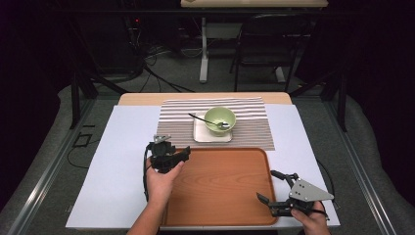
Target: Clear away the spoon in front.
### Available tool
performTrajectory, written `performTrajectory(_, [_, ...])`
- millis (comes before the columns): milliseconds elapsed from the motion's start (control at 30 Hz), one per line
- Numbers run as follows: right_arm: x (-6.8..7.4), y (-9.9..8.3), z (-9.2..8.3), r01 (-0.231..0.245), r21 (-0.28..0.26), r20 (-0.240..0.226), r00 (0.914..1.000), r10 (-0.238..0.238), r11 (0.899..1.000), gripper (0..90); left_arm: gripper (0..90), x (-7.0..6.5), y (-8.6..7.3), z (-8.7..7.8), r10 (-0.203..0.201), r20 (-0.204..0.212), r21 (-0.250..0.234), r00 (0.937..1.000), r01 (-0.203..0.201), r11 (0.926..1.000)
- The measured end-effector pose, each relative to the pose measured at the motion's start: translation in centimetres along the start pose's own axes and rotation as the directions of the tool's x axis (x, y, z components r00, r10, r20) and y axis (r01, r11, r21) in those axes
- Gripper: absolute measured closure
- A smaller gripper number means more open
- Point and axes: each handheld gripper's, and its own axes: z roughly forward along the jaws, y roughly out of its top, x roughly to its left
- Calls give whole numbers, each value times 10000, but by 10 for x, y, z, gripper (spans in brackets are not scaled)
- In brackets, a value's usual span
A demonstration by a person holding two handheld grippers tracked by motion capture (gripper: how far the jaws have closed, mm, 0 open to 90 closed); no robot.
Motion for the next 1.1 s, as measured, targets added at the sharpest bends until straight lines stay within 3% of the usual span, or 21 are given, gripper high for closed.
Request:
performTrajectory(200, [0,0,0,-22,-2,-3,10000,22,10000,149,425,-3,5,4,43,81,-12,10000,-43,10000])
performTrajectory(767, [0,0,1,-59,-1,-5,10000,59,10000,149,444,-6,25,19,-489,407,204,9980,481,9986])
performTrajectory(1100, [0,0,1,-85,-13,-27,10000,85,10000,149,434,-12,37,28,-418,335,225,9986,411,9989])
